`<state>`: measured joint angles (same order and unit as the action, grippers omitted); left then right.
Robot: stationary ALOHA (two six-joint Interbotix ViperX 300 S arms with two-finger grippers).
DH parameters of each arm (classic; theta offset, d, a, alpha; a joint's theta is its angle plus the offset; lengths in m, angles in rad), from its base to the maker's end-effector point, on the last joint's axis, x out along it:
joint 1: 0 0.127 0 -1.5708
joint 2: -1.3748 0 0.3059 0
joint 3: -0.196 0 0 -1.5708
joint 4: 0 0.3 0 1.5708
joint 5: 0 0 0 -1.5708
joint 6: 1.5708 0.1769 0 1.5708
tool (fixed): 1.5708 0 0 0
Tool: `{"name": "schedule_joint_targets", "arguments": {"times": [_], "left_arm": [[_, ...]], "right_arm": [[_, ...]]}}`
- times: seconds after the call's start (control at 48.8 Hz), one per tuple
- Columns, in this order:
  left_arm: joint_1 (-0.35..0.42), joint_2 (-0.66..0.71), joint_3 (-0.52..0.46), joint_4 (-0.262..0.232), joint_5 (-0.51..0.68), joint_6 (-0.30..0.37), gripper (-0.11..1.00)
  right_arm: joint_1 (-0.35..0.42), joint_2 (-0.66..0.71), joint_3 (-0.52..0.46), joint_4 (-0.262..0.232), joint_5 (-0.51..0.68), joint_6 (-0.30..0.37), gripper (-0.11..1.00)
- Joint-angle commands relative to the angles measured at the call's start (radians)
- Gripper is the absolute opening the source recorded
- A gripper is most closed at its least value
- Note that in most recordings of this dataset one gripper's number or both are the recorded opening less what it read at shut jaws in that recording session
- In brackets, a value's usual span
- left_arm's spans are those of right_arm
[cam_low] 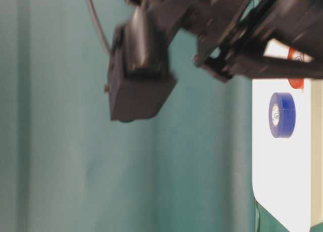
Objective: Put the tape into the white case with the right arm.
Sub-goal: 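Carry the white roll into the tray beside the blue roll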
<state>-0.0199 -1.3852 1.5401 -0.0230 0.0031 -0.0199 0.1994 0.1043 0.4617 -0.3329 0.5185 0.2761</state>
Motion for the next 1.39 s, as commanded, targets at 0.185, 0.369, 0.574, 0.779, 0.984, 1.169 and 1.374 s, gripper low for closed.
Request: {"name": "schedule_joint_targets", "arguments": {"times": [0.185, 0.369, 0.574, 0.779, 0.984, 1.169, 1.374], "left_arm": [[-0.002, 0.006, -0.011, -0.002, -0.011, 0.002, 0.0], [-0.002, 0.006, -0.009, 0.0, -0.012, 0.002, 0.0], [-0.002, 0.006, -0.008, -0.002, -0.015, 0.002, 0.0], [-0.002, 0.006, -0.008, -0.002, -0.015, 0.002, 0.0], [-0.002, 0.006, -0.006, 0.0, -0.017, 0.002, 0.0], [-0.002, 0.006, -0.008, 0.0, -0.017, 0.002, 0.0], [-0.002, 0.006, -0.008, -0.002, -0.015, 0.002, 0.0]], "right_arm": [[-0.173, -0.04, -0.057, -0.005, -0.006, 0.002, 0.01], [-0.282, -0.04, -0.06, -0.006, 0.0, -0.002, 0.01], [-0.387, -0.04, -0.058, -0.006, -0.005, -0.006, 0.01], [-0.466, -0.04, -0.057, -0.025, -0.006, -0.008, 0.01], [-0.52, -0.038, -0.057, -0.091, -0.002, -0.003, 0.01], [-0.565, -0.038, -0.054, -0.117, -0.003, -0.003, 0.01], [-0.614, -0.023, -0.054, -0.117, -0.002, -0.003, 0.01]]}}
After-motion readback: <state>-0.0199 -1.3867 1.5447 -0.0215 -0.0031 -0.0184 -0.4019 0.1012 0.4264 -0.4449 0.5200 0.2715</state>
